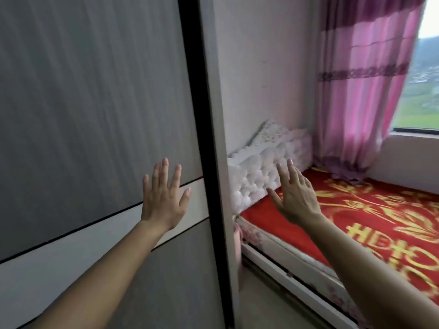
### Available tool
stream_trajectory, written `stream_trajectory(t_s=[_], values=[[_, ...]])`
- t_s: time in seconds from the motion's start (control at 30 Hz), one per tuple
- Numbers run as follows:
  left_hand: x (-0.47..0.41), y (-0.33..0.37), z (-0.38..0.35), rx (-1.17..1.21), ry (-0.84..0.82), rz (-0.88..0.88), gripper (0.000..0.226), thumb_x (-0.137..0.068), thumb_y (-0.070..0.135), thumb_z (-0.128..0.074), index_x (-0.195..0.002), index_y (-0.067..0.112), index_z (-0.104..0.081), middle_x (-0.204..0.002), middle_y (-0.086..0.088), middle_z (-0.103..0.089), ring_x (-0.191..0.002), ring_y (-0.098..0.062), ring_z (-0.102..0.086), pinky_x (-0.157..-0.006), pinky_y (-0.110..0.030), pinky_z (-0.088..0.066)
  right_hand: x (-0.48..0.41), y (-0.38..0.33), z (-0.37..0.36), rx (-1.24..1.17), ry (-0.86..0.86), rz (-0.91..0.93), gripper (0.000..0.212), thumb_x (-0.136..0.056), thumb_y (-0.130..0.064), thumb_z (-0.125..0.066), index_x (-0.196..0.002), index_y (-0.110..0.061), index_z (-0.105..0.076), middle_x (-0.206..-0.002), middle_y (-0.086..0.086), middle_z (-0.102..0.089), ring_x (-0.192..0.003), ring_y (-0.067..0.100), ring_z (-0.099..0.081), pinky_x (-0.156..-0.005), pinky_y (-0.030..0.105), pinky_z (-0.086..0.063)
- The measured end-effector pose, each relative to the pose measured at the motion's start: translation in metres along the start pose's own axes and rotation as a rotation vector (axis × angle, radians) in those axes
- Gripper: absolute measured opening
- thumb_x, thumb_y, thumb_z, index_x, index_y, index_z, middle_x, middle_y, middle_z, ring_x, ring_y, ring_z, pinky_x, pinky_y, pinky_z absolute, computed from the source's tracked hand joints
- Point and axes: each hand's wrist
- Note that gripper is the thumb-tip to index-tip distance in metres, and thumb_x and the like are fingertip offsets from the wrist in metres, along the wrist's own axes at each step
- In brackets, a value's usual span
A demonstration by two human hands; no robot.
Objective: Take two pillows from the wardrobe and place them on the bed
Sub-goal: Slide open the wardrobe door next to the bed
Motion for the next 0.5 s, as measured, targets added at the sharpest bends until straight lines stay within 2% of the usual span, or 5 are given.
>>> stream_trajectory(t_s=[0.2, 0.37, 0.5], values=[[-0.012, -0.036, -0.028, -0.108, 0.07, 0.209, 0.072, -0.094, 0.054, -0.029, -0.155, 0.018, -0.018, -0.164, -0.016, -0.002, -0.15, -0.034, -0.003, -0.118, -0.06, -0.013, -0.081, -0.051, -0.077, -0.24, -0.117, 0.135, 0.077, -0.098, -0.057, -0.037, -0.157, -0.016, -0.011, -0.165, 0.014, -0.01, -0.147, 0.033, -0.025, -0.115, 0.047, -0.03], [-0.023, -0.075, -0.053, -0.24, 0.149, 0.201, 0.072, -0.094, 0.052, -0.035, -0.156, 0.02, -0.016, -0.163, -0.02, 0.001, -0.15, -0.039, -0.002, -0.115, -0.066, -0.012, -0.113, -0.107, -0.133, -0.421, -0.153, 0.277, 0.075, -0.098, -0.051, -0.044, -0.157, -0.016, -0.015, -0.164, 0.012, -0.015, -0.148, 0.03, -0.025, -0.114, 0.046, -0.034], [-0.041, -0.095, -0.078, -0.296, 0.24, 0.142, 0.069, -0.095, 0.051, -0.038, -0.156, 0.026, -0.017, -0.163, -0.021, 0.001, -0.15, -0.039, 0.0, -0.114, -0.069, -0.008, -0.131, -0.139, -0.169, -0.542, -0.15, 0.265, 0.079, -0.099, -0.052, -0.044, -0.157, -0.016, -0.006, -0.166, 0.008, -0.008, -0.15, 0.024, -0.017, -0.115, 0.04, -0.031]])
Point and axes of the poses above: each hand's wrist, its own x-axis away from the middle knuckle, its own z-axis out of the back of the hand, y = z × x
